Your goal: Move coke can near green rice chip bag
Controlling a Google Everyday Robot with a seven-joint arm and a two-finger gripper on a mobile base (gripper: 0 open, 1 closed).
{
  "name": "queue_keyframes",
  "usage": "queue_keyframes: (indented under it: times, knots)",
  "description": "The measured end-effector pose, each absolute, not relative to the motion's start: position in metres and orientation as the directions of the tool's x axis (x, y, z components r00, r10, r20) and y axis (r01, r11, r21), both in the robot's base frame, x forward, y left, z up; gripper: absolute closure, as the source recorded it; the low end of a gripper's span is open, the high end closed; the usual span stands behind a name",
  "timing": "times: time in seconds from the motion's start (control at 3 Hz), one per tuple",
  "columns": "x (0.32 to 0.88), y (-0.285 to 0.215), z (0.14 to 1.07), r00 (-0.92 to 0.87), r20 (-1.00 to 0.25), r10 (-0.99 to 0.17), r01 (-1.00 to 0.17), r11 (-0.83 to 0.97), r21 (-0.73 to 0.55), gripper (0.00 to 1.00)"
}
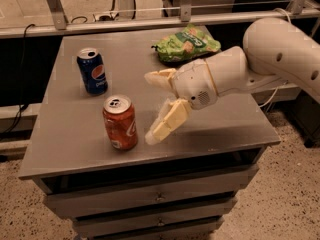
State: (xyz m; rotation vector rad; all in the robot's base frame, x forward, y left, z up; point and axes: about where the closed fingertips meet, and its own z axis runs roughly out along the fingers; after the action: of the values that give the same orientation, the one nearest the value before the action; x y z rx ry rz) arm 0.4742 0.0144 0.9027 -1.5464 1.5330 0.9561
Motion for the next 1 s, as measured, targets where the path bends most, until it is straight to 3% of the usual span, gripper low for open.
queue_keyframes:
  times: [0.67, 1.0]
  knots:
    - [0.454, 0.062, 0.893, -0.028, -0.953, -0.303, -0.999, -0.033, 0.040, 0.00]
    - [0.449, 0.070, 0.880, -0.060, -0.957, -0.284, -0.998, -0.015, 0.067, 0.18]
